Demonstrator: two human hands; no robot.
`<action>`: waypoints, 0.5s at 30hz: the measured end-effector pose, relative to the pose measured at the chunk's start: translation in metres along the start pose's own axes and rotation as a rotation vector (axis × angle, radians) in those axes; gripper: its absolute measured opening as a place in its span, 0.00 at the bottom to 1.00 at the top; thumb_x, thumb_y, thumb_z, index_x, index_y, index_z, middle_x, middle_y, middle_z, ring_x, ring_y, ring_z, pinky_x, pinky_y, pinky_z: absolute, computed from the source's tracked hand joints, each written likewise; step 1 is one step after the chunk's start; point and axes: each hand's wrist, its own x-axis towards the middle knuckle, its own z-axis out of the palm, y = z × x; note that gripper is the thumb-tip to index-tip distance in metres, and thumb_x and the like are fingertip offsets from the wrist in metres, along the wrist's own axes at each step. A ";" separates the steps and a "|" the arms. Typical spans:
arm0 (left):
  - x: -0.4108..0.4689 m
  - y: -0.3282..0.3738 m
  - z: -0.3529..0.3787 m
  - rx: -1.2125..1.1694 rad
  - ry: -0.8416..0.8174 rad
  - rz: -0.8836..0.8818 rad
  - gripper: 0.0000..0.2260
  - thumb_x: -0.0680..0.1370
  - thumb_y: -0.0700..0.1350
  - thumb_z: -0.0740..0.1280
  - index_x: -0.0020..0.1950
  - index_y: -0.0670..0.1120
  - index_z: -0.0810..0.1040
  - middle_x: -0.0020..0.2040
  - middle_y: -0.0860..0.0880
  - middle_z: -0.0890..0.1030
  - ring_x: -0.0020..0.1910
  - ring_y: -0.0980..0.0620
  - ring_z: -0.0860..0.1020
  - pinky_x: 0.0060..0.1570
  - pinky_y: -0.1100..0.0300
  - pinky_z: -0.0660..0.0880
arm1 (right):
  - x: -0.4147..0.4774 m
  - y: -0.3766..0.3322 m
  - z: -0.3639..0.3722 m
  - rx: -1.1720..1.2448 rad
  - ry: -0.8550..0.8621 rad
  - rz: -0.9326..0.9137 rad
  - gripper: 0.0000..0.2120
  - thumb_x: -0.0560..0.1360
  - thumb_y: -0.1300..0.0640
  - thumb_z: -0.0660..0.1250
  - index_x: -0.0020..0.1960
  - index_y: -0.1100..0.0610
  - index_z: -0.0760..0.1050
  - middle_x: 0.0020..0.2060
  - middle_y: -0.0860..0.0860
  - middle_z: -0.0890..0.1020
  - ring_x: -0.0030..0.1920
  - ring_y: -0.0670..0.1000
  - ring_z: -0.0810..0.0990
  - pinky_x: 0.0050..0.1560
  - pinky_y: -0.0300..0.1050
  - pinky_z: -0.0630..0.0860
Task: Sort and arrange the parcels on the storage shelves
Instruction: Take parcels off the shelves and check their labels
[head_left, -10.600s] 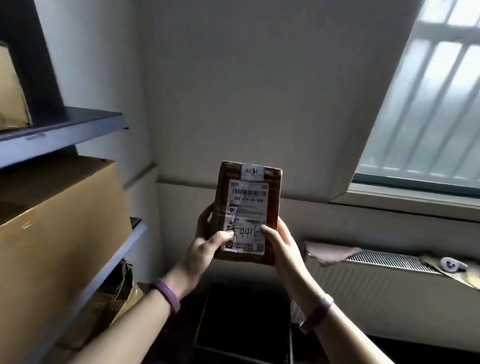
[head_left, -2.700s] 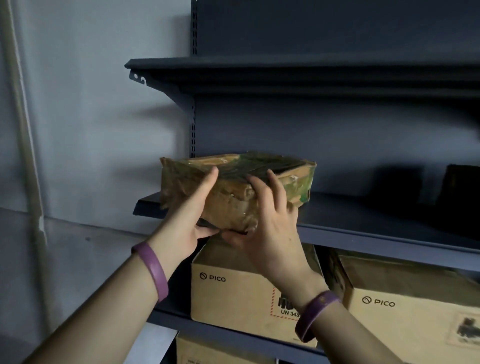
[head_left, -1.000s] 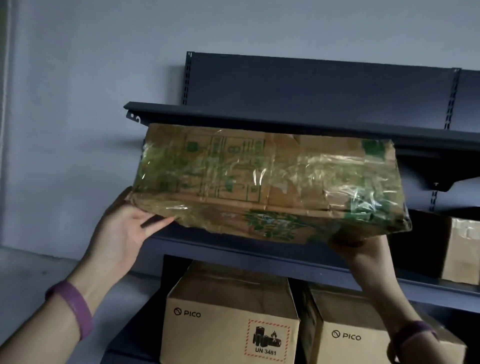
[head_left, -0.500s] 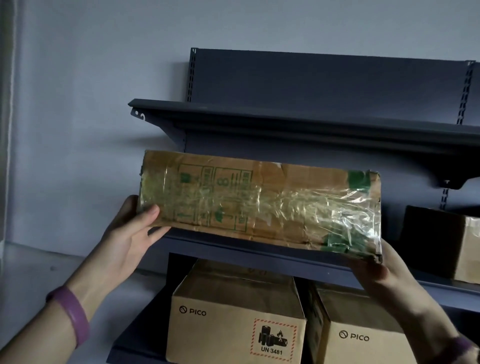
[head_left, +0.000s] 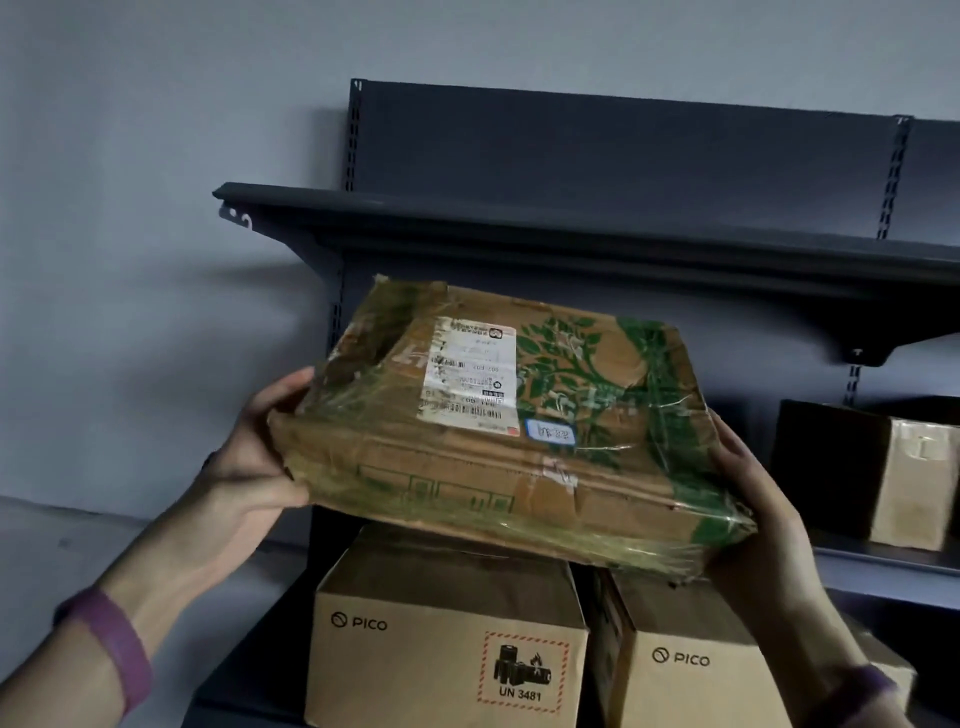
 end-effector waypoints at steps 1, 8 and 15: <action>0.000 0.001 0.001 -0.080 -0.023 -0.019 0.37 0.61 0.32 0.64 0.71 0.46 0.68 0.67 0.45 0.75 0.63 0.47 0.76 0.56 0.54 0.78 | -0.001 0.001 -0.003 -0.072 -0.042 -0.025 0.21 0.77 0.57 0.56 0.69 0.51 0.73 0.63 0.57 0.79 0.61 0.58 0.80 0.53 0.50 0.80; 0.008 -0.012 0.013 -0.156 0.078 -0.150 0.17 0.76 0.42 0.60 0.61 0.55 0.80 0.61 0.51 0.81 0.56 0.54 0.81 0.45 0.62 0.80 | -0.005 0.001 -0.018 -0.152 -0.062 -0.005 0.31 0.63 0.65 0.56 0.64 0.50 0.76 0.54 0.54 0.82 0.50 0.54 0.83 0.43 0.46 0.83; 0.012 -0.039 0.027 -0.082 0.205 -0.219 0.24 0.69 0.30 0.59 0.61 0.48 0.73 0.54 0.49 0.82 0.48 0.54 0.83 0.39 0.63 0.80 | -0.022 -0.009 -0.030 -0.400 0.037 -0.016 0.27 0.66 0.59 0.61 0.62 0.40 0.72 0.53 0.47 0.82 0.52 0.51 0.82 0.39 0.47 0.81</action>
